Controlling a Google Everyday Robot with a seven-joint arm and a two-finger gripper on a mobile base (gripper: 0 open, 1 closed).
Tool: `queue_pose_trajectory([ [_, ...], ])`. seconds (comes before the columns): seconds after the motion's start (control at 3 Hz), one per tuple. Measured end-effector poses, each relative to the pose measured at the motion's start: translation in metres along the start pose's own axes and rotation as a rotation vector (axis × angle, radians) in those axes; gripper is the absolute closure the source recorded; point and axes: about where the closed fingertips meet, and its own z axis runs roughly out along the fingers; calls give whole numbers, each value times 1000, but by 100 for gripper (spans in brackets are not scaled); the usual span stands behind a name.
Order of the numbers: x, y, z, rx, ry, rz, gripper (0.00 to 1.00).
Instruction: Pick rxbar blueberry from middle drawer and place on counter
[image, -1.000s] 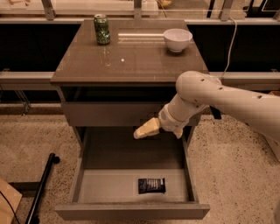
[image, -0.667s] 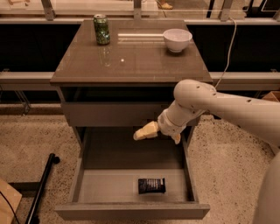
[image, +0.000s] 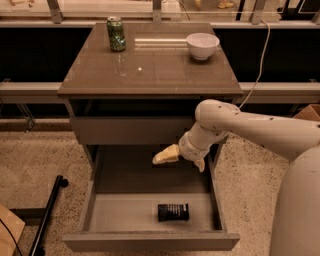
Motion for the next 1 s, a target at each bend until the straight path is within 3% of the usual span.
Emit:
queue_pose_trajectory([
  [0.33,-2,5,11,53,-12,15,0],
  [1.0,6,-13,71,229,42,101,0],
])
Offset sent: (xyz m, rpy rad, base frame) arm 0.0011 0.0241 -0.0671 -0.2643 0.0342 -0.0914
